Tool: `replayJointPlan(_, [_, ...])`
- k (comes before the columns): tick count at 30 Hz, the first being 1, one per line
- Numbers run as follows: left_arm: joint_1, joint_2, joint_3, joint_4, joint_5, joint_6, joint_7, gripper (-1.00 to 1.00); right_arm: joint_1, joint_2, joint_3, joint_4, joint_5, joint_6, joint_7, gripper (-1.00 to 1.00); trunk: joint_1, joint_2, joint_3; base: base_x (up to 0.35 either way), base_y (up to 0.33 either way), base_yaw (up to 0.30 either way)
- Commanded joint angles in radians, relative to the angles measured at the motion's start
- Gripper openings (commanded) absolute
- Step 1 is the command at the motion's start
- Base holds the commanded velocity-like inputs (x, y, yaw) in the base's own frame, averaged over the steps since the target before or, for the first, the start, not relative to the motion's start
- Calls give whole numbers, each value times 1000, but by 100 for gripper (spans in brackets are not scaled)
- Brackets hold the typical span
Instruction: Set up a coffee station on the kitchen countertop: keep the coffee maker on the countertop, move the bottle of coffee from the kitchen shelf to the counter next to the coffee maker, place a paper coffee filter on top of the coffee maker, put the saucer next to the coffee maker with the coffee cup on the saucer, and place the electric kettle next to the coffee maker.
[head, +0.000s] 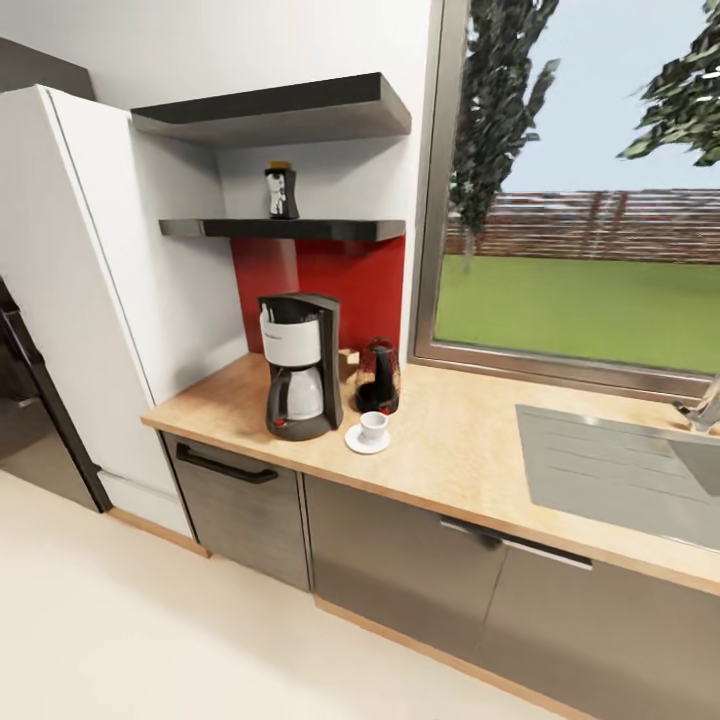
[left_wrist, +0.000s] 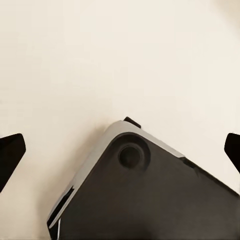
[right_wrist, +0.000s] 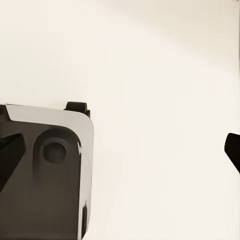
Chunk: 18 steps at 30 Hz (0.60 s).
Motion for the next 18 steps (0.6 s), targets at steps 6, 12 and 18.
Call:
replayJointPlan(6, [1, 0, 0, -4, 0, 0, 1, 100, -1, 0, 7, 3, -11, -6, 8, 100, -23, 41, 17, -123, -272, 256])
replayJointPlan(12, [1, 0, 0, -4, -1, 0, 1, 100, -1, 0, 7, 3, -11, -7, 8, 100, -46, 83, 35, -112, -276, 67])
replayJointPlan(18, [1, -2, 0, -5, -6, 2, 1, 100, -1, 2, 7, 3, -11, -6, 8, 100, -69, 125, 54, -95, -282, 136])
